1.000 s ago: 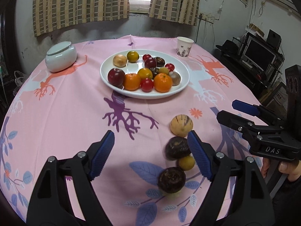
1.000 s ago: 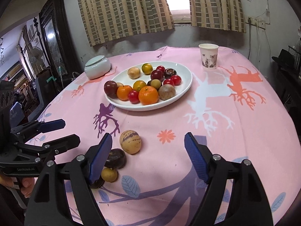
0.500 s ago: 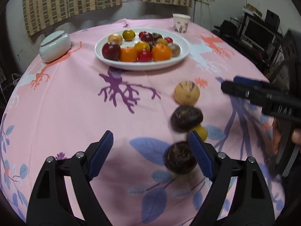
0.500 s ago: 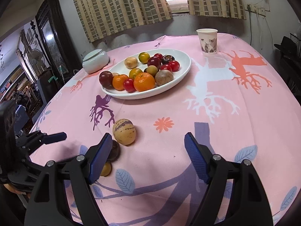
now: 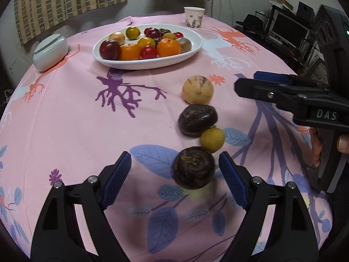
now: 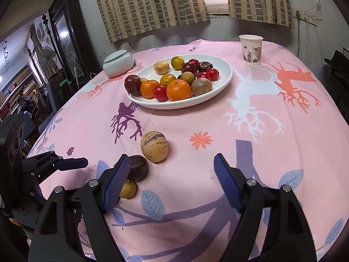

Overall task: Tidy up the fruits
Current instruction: 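Grasp a dark purple fruit with the left tool while the right tool grasps a small yellow fruit, then carry both fruits to the white plate and release them there, then move both tools back over the remaining fruits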

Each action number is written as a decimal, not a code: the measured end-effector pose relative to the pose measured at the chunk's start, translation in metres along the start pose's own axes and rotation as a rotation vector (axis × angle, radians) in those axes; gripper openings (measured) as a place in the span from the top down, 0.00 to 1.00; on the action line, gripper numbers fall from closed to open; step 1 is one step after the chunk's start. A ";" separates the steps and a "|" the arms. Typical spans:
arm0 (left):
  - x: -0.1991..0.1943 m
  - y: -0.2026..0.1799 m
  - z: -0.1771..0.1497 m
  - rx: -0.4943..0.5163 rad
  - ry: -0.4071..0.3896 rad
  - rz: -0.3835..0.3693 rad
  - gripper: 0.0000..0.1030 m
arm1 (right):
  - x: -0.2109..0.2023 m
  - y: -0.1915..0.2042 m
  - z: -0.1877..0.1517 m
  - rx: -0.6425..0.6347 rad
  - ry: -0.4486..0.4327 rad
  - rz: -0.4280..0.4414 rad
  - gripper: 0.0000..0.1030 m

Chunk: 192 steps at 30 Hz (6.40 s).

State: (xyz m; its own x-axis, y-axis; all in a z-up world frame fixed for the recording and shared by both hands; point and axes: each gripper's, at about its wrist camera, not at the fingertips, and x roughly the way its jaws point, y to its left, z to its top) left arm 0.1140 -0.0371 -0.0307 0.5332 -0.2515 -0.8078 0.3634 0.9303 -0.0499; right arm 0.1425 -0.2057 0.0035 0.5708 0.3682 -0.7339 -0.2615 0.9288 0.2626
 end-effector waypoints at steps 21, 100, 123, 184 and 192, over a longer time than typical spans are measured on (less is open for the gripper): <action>0.012 -0.015 -0.011 0.091 0.011 -0.039 0.57 | -0.001 0.023 -0.006 -0.133 0.037 -0.005 0.23; -0.009 0.021 -0.014 0.009 -0.021 0.037 0.58 | 0.008 0.075 -0.024 -0.308 0.103 -0.011 0.74; -0.024 0.019 0.073 0.017 -0.087 0.047 0.58 | -0.018 0.043 0.042 -0.276 0.018 -0.078 0.74; 0.030 0.054 0.167 -0.111 -0.159 0.144 0.29 | 0.064 -0.029 0.108 -0.047 -0.029 -0.156 0.70; -0.003 0.045 0.138 -0.126 -0.169 0.131 0.20 | 0.017 -0.012 0.082 -0.070 -0.076 -0.152 0.40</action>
State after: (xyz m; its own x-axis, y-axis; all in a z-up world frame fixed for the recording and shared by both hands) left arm 0.2338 -0.0316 0.0505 0.6932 -0.1577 -0.7032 0.1900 0.9812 -0.0328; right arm 0.2193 -0.2076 0.0397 0.6644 0.2287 -0.7115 -0.2200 0.9697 0.1062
